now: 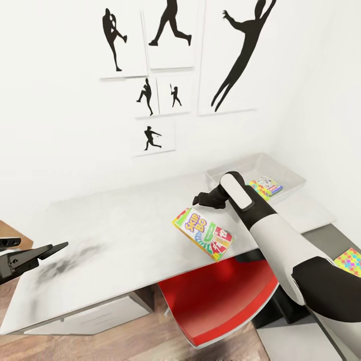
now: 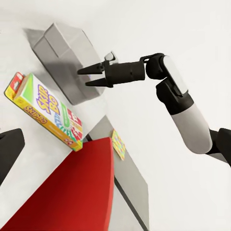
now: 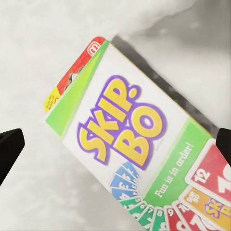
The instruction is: Put all the toys in the child's room - the three board games (two on the bed and one on the table), the two jigsaw puzzles on the table, and the tennis ball on the table - inside the toy box on the table in the child's room.
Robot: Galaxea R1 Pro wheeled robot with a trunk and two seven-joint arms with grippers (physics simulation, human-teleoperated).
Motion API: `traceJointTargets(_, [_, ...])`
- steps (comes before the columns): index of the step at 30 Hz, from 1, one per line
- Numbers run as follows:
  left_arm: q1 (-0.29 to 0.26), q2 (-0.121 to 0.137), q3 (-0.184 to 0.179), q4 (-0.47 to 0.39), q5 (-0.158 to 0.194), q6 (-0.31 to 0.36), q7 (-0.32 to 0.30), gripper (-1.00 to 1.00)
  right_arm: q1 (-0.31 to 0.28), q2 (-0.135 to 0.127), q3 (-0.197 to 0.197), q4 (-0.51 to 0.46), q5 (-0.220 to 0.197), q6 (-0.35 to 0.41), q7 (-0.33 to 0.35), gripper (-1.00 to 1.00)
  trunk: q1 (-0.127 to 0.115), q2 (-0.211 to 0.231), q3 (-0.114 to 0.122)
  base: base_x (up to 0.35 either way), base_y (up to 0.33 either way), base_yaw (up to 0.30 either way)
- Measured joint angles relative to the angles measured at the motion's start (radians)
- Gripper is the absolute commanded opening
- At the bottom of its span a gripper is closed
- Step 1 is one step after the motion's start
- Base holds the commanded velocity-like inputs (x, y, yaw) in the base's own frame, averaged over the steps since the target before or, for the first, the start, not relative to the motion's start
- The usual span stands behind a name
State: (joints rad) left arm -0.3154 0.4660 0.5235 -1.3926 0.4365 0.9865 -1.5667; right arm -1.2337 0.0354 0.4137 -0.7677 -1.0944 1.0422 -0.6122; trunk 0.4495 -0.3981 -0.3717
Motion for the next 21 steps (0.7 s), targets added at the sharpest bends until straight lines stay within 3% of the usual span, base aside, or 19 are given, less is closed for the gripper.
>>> traceJointTargets(21, [0.0,0.0,0.0,0.0,0.0,0.0,0.0,1.0,-0.001,-0.002,-0.002,0.006,0.003,-0.001,0.0,1.0,0.0,0.0,-0.031,0.0,0.0,0.0])
